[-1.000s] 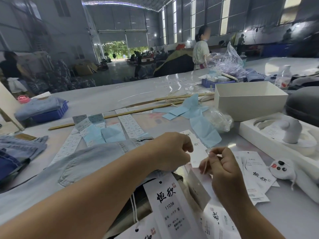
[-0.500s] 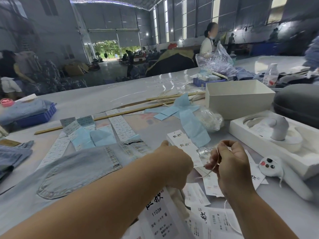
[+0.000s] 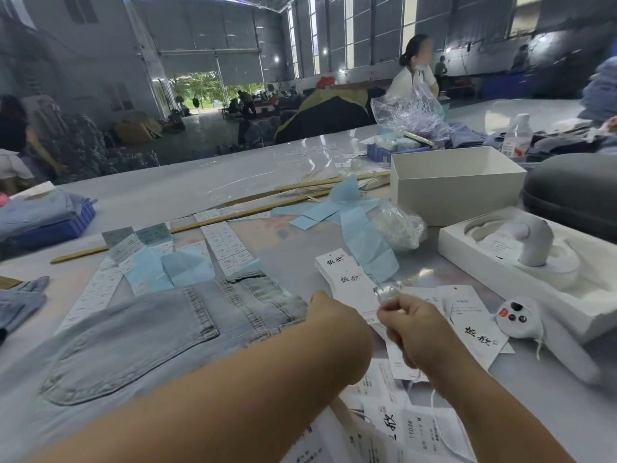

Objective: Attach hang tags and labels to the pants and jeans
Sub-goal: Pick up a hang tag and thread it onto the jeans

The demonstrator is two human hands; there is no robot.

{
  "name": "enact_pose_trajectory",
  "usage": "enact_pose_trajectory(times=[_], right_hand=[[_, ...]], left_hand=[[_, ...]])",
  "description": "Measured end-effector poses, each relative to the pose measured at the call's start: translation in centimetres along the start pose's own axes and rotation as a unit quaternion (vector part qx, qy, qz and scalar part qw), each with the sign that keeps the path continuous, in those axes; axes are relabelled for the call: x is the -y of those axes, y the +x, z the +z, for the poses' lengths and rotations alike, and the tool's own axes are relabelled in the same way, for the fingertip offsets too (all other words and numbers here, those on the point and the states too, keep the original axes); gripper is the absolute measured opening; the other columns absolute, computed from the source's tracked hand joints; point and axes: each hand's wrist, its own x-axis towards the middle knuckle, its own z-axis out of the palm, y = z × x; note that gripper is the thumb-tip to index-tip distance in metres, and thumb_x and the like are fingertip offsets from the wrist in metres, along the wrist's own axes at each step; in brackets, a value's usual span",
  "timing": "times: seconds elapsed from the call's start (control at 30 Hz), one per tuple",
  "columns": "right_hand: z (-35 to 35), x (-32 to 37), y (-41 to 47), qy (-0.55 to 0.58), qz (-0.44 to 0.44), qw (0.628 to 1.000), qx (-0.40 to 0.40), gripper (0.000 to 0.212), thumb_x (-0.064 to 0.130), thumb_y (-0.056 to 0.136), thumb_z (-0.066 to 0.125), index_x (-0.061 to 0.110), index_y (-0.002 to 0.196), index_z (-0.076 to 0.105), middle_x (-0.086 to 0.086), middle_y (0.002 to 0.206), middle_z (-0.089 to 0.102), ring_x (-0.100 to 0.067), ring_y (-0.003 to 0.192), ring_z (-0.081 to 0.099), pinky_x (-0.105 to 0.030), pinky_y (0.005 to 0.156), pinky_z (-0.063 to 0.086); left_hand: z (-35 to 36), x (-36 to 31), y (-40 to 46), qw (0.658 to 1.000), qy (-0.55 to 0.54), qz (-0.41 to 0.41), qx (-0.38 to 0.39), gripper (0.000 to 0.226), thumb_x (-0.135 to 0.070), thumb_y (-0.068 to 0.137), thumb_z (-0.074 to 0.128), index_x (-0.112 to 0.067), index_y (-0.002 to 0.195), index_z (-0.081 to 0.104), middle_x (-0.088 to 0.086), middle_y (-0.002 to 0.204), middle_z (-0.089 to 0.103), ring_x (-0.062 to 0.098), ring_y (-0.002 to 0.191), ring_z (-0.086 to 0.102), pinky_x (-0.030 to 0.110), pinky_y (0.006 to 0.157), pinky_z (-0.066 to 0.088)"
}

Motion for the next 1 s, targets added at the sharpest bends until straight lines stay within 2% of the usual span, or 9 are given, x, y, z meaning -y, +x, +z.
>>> enact_pose_trajectory(times=[0.13, 0.23, 0.37, 0.47, 0.63, 0.73, 0.87, 0.93, 1.0], right_hand=[[0.3, -1.0, -0.2, -0.118, 0.012, 0.990, 0.072, 0.015, 0.006, 0.083, 0.067, 0.020, 0.090, 0.069, 0.002, 0.063, 0.057, -0.012, 0.055, 0.048, -0.025, 0.056, 0.039], [0.6, -1.0, -0.1, -0.149, 0.001, 0.984, 0.097, 0.039, 0.005, 0.082, 0.067, 0.032, 0.109, 0.063, 0.006, 0.060, 0.049, -0.007, 0.052, 0.046, -0.022, 0.054, 0.038], [0.4, -0.6, 0.2, -0.172, -0.063, 0.982, 0.047, 0.011, 0.013, 0.086, 0.065, 0.022, 0.084, 0.071, 0.008, 0.049, 0.047, -0.004, 0.045, 0.038, -0.019, 0.047, 0.030], [0.1, 0.0, 0.2, -0.159, -0.092, 0.983, 0.010, 0.021, 0.017, 0.089, 0.065, 0.020, 0.069, 0.071, 0.011, 0.051, 0.059, -0.002, 0.047, 0.048, -0.016, 0.049, 0.036], [-1.8, 0.4, 1.6, -0.172, -0.071, 0.977, -0.105, 0.031, 0.020, 0.089, 0.063, 0.013, 0.059, 0.068, 0.008, 0.055, 0.065, -0.002, 0.051, 0.057, -0.017, 0.046, 0.041], [-3.7, -0.4, 3.4, -0.279, -0.012, 0.954, -0.111, 0.027, 0.021, 0.087, 0.060, 0.009, 0.062, 0.064, 0.000, 0.064, 0.066, -0.018, 0.063, 0.062, -0.030, 0.055, 0.045], [-5.4, -2.4, 5.8, -0.362, 0.100, 0.922, -0.091, 0.021, 0.016, 0.084, 0.056, 0.013, 0.064, 0.051, -0.003, 0.067, 0.059, -0.018, 0.058, 0.053, -0.025, 0.050, 0.035], [-5.9, -2.9, 6.3, -0.389, 0.144, 0.906, -0.087, 0.011, 0.019, 0.082, 0.057, 0.013, 0.076, 0.051, -0.004, 0.079, 0.060, -0.019, 0.066, 0.055, -0.026, 0.053, 0.037], [-6.0, -3.4, 6.8, -0.395, 0.129, 0.902, -0.118, 0.021, 0.025, 0.081, 0.057, 0.011, 0.095, 0.050, -0.004, 0.095, 0.059, -0.021, 0.077, 0.054, -0.029, 0.059, 0.037]], left_hand=[[-0.8, 0.8, 0.6, 0.993, -0.101, -0.035, -0.049, 0.012, -0.017, 0.091, 0.057, -0.016, 0.103, 0.057, 0.005, 0.109, 0.060, 0.025, 0.099, 0.057, 0.037, 0.084, 0.035], [-1.4, 1.9, 1.0, 0.980, -0.155, -0.055, -0.109, 0.022, -0.009, 0.086, 0.058, -0.015, 0.072, 0.042, 0.000, 0.078, 0.047, 0.018, 0.065, 0.045, 0.036, 0.073, 0.033], [-2.4, 3.2, 1.9, 0.959, -0.218, -0.064, -0.169, 0.009, -0.011, 0.087, 0.054, -0.019, 0.087, 0.059, -0.003, 0.082, 0.054, 0.017, 0.069, 0.046, 0.035, 0.075, 0.039], [-3.4, 3.9, 2.5, 0.941, -0.268, -0.075, -0.194, 0.017, -0.018, 0.091, 0.055, -0.020, 0.105, 0.065, -0.001, 0.101, 0.062, 0.022, 0.092, 0.056, 0.038, 0.085, 0.047], [-3.4, 3.7, 3.1, 0.916, -0.266, -0.089, -0.288, 0.047, -0.028, 0.088, 0.059, -0.021, 0.132, 0.045, 0.006, 0.126, 0.046, 0.029, 0.115, 0.046, 0.042, 0.092, 0.039], [-2.6, 2.6, 3.7, 0.928, -0.248, -0.081, -0.266, 0.046, -0.027, 0.089, 0.056, -0.017, 0.131, 0.041, 0.008, 0.123, 0.045, 0.030, 0.113, 0.046, 0.041, 0.091, 0.039], [-1.6, 1.1, 4.6, 0.967, -0.169, -0.063, -0.177, 0.044, -0.023, 0.087, 0.056, -0.015, 0.129, 0.044, 0.010, 0.123, 0.047, 0.030, 0.114, 0.049, 0.042, 0.092, 0.036], [-1.4, 0.7, 5.0, 0.977, -0.141, -0.055, -0.147, 0.043, -0.026, 0.088, 0.056, -0.016, 0.129, 0.048, 0.009, 0.125, 0.050, 0.029, 0.116, 0.050, 0.041, 0.093, 0.035], [-1.3, 0.8, 5.3, 0.982, -0.130, -0.053, -0.123, 0.039, -0.027, 0.090, 0.057, -0.017, 0.127, 0.051, 0.009, 0.125, 0.052, 0.029, 0.115, 0.050, 0.039, 0.089, 0.033]])
